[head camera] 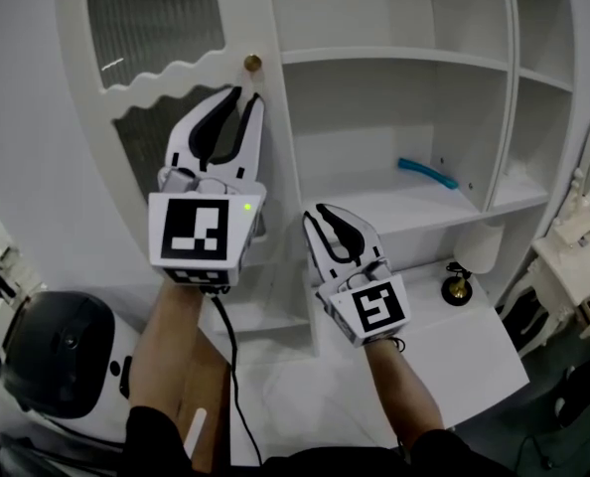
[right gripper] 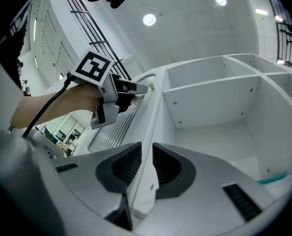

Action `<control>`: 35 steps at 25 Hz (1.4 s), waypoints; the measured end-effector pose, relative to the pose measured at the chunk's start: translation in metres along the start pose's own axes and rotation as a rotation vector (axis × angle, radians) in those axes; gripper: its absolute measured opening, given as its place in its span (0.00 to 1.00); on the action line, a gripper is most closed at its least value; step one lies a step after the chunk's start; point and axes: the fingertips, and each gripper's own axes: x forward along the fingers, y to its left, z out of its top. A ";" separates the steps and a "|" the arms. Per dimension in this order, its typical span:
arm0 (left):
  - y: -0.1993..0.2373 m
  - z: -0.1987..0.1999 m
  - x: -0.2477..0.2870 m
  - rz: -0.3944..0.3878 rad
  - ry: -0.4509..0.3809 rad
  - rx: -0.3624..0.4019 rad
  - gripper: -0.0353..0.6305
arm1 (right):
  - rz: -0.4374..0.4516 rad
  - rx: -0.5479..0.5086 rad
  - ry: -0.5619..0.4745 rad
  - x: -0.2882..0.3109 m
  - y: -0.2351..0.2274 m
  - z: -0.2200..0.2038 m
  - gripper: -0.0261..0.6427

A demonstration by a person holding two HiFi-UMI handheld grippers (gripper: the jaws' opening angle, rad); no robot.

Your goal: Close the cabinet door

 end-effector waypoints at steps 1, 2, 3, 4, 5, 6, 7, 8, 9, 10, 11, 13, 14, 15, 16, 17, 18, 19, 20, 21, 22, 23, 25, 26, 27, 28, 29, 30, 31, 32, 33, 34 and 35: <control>-0.004 -0.001 -0.005 -0.011 0.004 -0.021 0.18 | -0.001 -0.001 0.002 -0.002 0.000 0.000 0.17; -0.009 -0.002 -0.011 -0.019 0.008 -0.039 0.18 | -0.002 -0.003 0.003 -0.005 0.001 0.001 0.16; -0.012 -0.006 -0.018 -0.020 0.013 -0.053 0.16 | -0.005 -0.003 0.005 -0.007 0.002 0.001 0.16; -0.016 -0.011 -0.025 -0.016 0.017 -0.065 0.13 | -0.007 -0.002 0.008 -0.009 0.002 0.001 0.16; -0.019 -0.016 -0.032 -0.014 0.023 -0.078 0.12 | -0.009 -0.001 0.011 -0.011 0.003 0.000 0.15; -0.024 -0.022 -0.038 -0.015 0.032 -0.095 0.11 | -0.010 0.003 0.015 -0.014 0.004 -0.001 0.14; -0.029 -0.028 -0.045 -0.018 0.047 -0.114 0.10 | -0.010 0.008 0.019 -0.017 0.006 -0.002 0.14; -0.034 -0.035 -0.052 -0.020 0.064 -0.136 0.10 | -0.011 0.014 0.024 -0.021 0.007 -0.003 0.13; -0.040 -0.043 -0.059 -0.022 0.083 -0.156 0.09 | -0.014 0.019 0.031 -0.025 0.008 -0.004 0.12; -0.045 -0.050 -0.066 -0.024 0.098 -0.175 0.08 | -0.017 0.022 0.039 -0.028 0.008 -0.006 0.12; -0.049 -0.058 -0.073 -0.025 0.112 -0.195 0.08 | -0.024 0.025 0.052 -0.032 0.008 -0.007 0.11; -0.060 -0.072 -0.086 -0.027 0.136 -0.242 0.07 | -0.036 0.029 0.084 -0.039 0.009 -0.011 0.10; -0.067 -0.079 -0.093 -0.030 0.148 -0.266 0.07 | -0.036 0.029 0.093 -0.043 0.011 -0.014 0.10; -0.075 -0.085 -0.100 -0.034 0.159 -0.286 0.07 | -0.030 0.027 0.091 -0.046 0.013 -0.015 0.10; -0.082 -0.091 -0.106 -0.039 0.170 -0.302 0.07 | -0.022 0.024 0.084 -0.049 0.016 -0.017 0.09; -0.088 -0.097 -0.111 -0.042 0.182 -0.317 0.07 | -0.017 0.021 0.079 -0.052 0.018 -0.018 0.09; -0.095 -0.103 -0.116 -0.043 0.194 -0.331 0.07 | -0.014 0.018 0.081 -0.054 0.020 -0.020 0.09; -0.100 -0.107 -0.121 -0.043 0.203 -0.343 0.07 | -0.013 0.016 0.089 -0.057 0.022 -0.022 0.09; -0.106 -0.111 -0.124 -0.039 0.207 -0.352 0.07 | -0.014 0.015 0.100 -0.060 0.023 -0.025 0.09; -0.111 -0.113 -0.127 -0.032 0.209 -0.360 0.07 | -0.016 0.017 0.113 -0.063 0.023 -0.028 0.09; -0.116 -0.116 -0.131 -0.023 0.211 -0.368 0.07 | -0.019 0.021 0.127 -0.067 0.024 -0.032 0.09; -0.121 -0.119 -0.135 -0.015 0.216 -0.373 0.07 | -0.023 0.028 0.136 -0.072 0.025 -0.035 0.09; -0.133 -0.128 -0.144 -0.006 0.239 -0.379 0.07 | -0.029 0.037 0.145 -0.079 0.027 -0.039 0.09; -0.140 -0.134 -0.149 -0.004 0.257 -0.391 0.07 | -0.031 0.040 0.153 -0.083 0.028 -0.042 0.09; -0.145 -0.140 -0.152 -0.001 0.271 -0.406 0.07 | -0.033 0.045 0.161 -0.086 0.029 -0.046 0.09; -0.149 -0.146 -0.156 0.006 0.280 -0.420 0.07 | -0.035 0.050 0.169 -0.090 0.029 -0.050 0.09; -0.153 -0.151 -0.159 0.016 0.286 -0.429 0.07 | -0.039 0.057 0.179 -0.094 0.029 -0.055 0.09; -0.156 -0.156 -0.162 0.027 0.294 -0.434 0.07 | -0.045 0.065 0.193 -0.098 0.029 -0.060 0.09; -0.158 -0.161 -0.166 0.036 0.305 -0.434 0.07 | -0.052 0.075 0.206 -0.103 0.028 -0.066 0.09; -0.161 -0.165 -0.169 0.044 0.317 -0.434 0.07 | -0.057 0.086 0.215 -0.107 0.027 -0.070 0.09; -0.165 -0.170 -0.173 0.049 0.329 -0.438 0.07 | -0.061 0.095 0.224 -0.111 0.027 -0.075 0.09; -0.168 -0.174 -0.177 0.054 0.340 -0.448 0.07 | -0.063 0.101 0.235 -0.115 0.028 -0.080 0.09; -0.172 -0.178 -0.180 0.059 0.351 -0.458 0.07 | -0.066 0.107 0.248 -0.119 0.029 -0.086 0.09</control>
